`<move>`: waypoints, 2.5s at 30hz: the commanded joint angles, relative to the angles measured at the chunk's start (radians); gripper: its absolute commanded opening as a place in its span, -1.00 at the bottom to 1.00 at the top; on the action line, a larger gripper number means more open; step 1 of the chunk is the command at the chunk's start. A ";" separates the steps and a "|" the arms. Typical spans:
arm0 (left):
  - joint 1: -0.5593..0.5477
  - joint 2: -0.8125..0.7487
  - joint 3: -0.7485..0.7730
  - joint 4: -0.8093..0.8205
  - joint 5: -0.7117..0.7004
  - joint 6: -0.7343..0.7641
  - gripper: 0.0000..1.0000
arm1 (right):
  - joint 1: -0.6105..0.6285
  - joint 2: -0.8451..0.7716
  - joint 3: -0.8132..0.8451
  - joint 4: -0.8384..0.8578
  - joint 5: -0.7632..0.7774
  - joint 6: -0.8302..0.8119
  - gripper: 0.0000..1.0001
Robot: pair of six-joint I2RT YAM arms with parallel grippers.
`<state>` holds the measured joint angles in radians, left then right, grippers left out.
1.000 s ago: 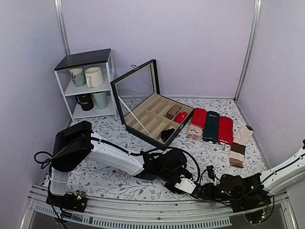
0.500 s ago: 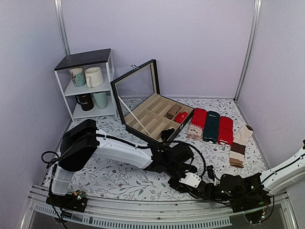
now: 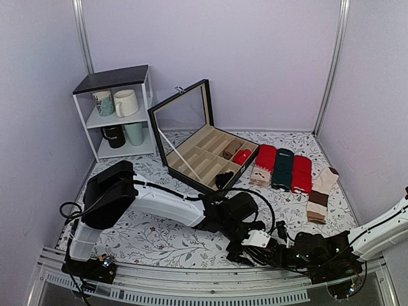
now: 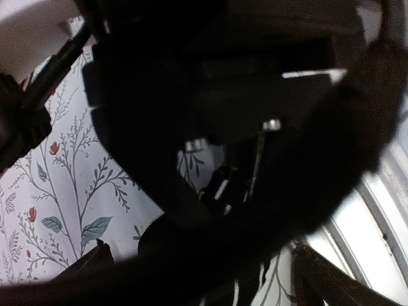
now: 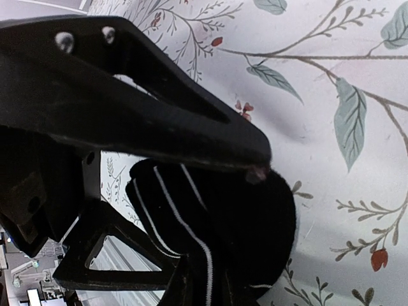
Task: Roll the socks
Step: Roll the sock at the corner of the board, then move the sock to the center of the board, then pick up the sock from the center of the board.
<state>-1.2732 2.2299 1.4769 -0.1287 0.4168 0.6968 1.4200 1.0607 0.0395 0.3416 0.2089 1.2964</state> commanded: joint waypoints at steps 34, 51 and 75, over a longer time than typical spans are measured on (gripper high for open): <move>0.081 0.096 0.048 -0.219 0.095 0.001 -0.96 | -0.001 0.027 -0.034 -0.194 -0.049 0.003 -0.86; 0.125 0.109 0.042 -0.164 0.117 -0.135 -1.00 | 0.000 -0.230 0.085 -0.543 0.097 -0.036 0.19; 0.437 -0.230 0.050 -0.070 -0.278 -0.688 -1.00 | 0.000 -0.338 0.100 -0.633 0.232 0.017 0.31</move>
<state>-0.8879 2.0262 1.5116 -0.1997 0.2501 0.1413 1.4197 0.6575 0.1345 -0.3374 0.4206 1.3182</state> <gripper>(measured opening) 0.079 0.649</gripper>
